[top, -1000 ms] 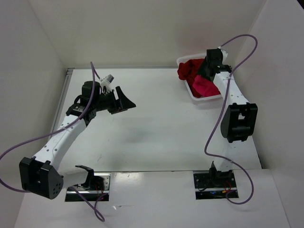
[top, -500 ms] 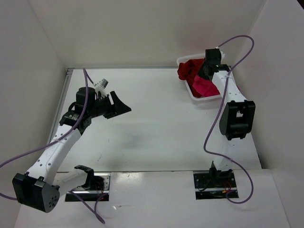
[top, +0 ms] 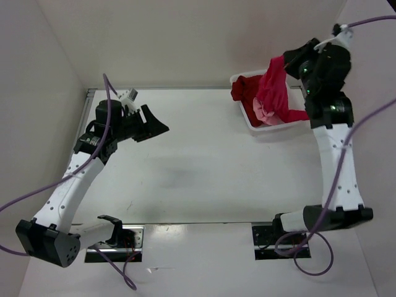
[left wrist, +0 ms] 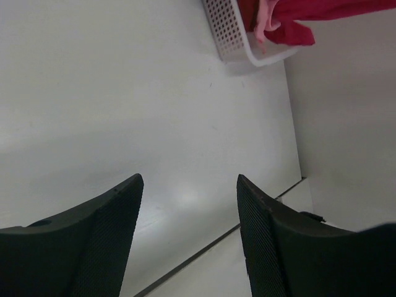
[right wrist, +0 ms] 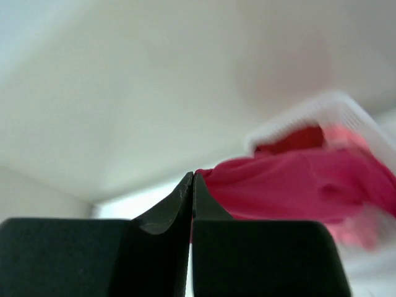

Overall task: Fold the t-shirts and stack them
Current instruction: Grab crumpled tshirt from bin with the right arm, then move the tshirt to the center of the board, then flatten out the tshirt

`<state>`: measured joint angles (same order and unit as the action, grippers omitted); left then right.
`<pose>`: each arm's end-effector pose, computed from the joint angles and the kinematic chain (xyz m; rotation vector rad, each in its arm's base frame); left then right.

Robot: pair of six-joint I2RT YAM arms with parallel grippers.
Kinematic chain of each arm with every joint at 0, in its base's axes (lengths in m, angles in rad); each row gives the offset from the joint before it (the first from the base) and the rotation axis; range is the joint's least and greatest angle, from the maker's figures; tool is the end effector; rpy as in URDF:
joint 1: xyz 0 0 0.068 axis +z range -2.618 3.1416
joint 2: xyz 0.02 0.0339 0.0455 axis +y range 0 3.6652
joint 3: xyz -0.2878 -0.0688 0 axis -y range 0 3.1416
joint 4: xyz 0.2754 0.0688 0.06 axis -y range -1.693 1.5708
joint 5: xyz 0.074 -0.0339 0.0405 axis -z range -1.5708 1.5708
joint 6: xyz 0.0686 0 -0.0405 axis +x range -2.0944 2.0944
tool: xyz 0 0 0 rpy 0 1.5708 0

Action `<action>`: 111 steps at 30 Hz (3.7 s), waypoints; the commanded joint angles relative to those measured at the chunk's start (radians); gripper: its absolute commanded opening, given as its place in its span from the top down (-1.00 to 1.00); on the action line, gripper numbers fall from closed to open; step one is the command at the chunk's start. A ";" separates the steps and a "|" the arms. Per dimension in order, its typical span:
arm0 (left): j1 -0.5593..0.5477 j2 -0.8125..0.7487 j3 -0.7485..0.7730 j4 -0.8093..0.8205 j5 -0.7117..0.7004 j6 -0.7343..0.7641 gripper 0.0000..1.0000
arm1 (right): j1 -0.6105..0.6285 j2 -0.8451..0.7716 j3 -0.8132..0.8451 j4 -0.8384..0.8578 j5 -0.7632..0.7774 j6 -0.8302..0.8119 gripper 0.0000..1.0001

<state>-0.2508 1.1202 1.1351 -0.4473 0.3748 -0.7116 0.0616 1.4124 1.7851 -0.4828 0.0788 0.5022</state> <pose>0.2788 -0.0974 0.3789 -0.2312 2.0994 -0.9734 0.3504 0.0162 0.5382 0.4281 1.6381 0.3575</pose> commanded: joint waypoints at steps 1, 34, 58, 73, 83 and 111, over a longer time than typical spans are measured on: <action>0.018 0.019 0.122 0.005 -0.037 0.037 -0.39 | 0.055 -0.110 0.140 0.140 -0.123 0.045 0.99; 0.077 0.118 0.204 -0.014 -0.182 0.136 -0.57 | 0.437 0.418 0.413 0.106 -0.494 0.216 0.95; -0.303 0.436 0.020 0.045 -0.237 0.173 -0.49 | 0.475 -0.016 -0.791 0.174 -0.014 0.101 0.64; -0.384 0.731 0.143 0.090 -0.418 0.282 -0.47 | 0.475 -0.046 -0.995 0.213 -0.047 0.326 0.13; -0.393 0.805 0.180 0.111 -0.427 0.301 -0.31 | 0.475 0.052 -1.014 0.254 -0.034 0.355 0.03; -0.270 0.437 0.092 -0.001 -0.244 0.208 0.65 | 0.402 0.203 -0.707 0.213 0.093 0.288 1.00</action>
<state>-0.4625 1.5009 1.2396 -0.4271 0.0494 -0.4839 0.4904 1.6192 0.9642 -0.2569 0.0780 0.8246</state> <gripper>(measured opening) 0.175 0.009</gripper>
